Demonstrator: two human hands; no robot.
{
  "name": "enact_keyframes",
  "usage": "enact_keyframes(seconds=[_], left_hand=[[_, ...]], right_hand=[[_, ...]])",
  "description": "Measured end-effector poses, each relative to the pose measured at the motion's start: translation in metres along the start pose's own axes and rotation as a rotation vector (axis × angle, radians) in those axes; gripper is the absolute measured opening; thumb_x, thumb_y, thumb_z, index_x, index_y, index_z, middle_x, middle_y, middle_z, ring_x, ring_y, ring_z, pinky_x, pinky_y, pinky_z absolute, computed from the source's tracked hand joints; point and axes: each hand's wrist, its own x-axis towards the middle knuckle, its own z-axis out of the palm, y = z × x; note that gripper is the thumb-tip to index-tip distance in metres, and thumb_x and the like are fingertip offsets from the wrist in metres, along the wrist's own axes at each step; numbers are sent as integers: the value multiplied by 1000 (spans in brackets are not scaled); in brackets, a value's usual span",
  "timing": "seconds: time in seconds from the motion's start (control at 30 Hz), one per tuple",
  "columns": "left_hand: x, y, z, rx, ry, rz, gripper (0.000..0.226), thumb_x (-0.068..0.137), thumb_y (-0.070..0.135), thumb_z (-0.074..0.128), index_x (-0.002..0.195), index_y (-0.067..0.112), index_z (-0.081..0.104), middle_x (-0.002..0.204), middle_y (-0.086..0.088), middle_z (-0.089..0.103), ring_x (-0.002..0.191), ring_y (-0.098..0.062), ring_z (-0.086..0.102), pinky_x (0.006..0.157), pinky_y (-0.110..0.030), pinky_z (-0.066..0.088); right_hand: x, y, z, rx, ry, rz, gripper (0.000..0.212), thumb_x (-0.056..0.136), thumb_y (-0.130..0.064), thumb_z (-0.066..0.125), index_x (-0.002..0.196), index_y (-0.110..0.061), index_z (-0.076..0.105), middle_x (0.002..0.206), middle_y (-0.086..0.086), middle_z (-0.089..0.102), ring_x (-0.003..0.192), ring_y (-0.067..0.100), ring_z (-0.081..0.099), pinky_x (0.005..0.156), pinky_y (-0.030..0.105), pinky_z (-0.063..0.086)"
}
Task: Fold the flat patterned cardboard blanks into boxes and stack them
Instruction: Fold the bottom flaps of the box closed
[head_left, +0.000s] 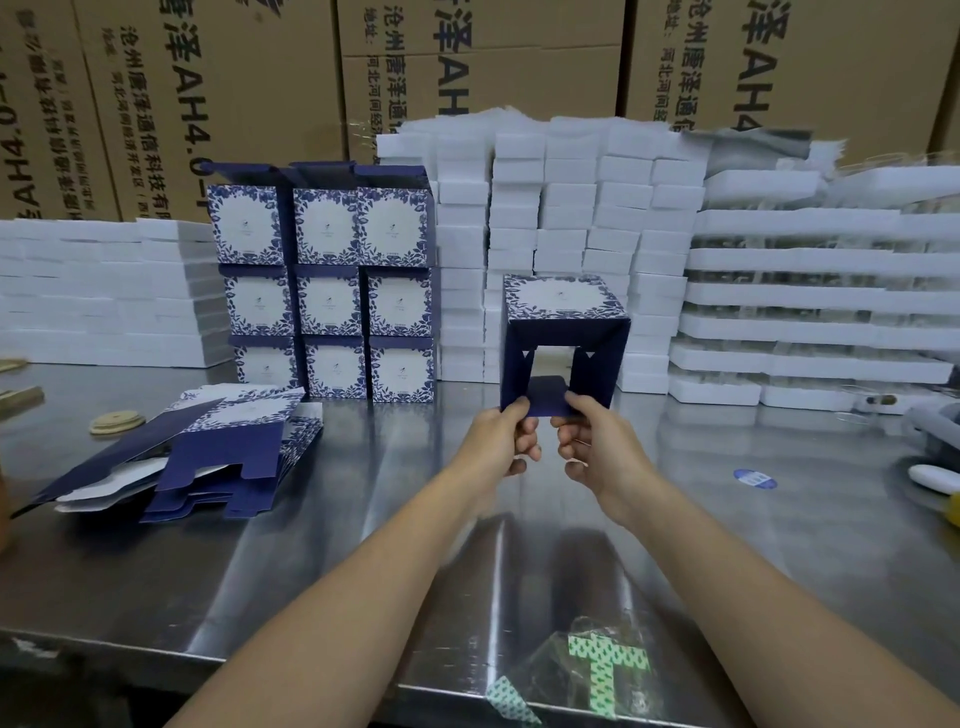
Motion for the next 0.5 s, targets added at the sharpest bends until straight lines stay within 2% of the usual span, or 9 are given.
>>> enact_keyframes(seconds=[0.1, 0.27, 0.37, 0.5], left_hand=[[-1, 0, -3, 9, -4, -4, 39, 106, 37, 51, 70, 22, 51, 53, 7, 41, 53, -11, 54, 63, -30, 38], [-3, 0, -3, 2, -57, -34, 47, 98, 47, 58, 56, 28, 46, 52, 6, 37, 53, -14, 50, 62, -30, 38], [-5, -1, 1, 0, -106, -11, 48, 98, 41, 53, 52, 27, 43, 51, 7, 39, 53, -13, 47, 61, -28, 40], [-5, 0, 3, -3, -73, 1, 49, 102, 32, 47, 54, 29, 38, 52, 5, 35, 51, -13, 44, 61, -28, 39]], right_hand=[[-5, -1, 4, -13, -107, 4, 27, 95, -27, 59, 71, -16, 67, 62, -1, 52, 51, 12, 47, 49, 23, 36], [-8, 0, 8, -9, -30, -59, 24, 95, -17, 55, 72, -12, 62, 59, -2, 48, 48, 11, 40, 48, 22, 35], [-10, -1, 9, -27, -57, -59, 25, 92, -18, 57, 68, -14, 61, 57, 0, 48, 48, 12, 42, 49, 23, 34], [-11, -1, 10, -28, -93, -10, 28, 92, -27, 55, 66, -17, 58, 56, -2, 45, 48, 12, 40, 50, 24, 29]])
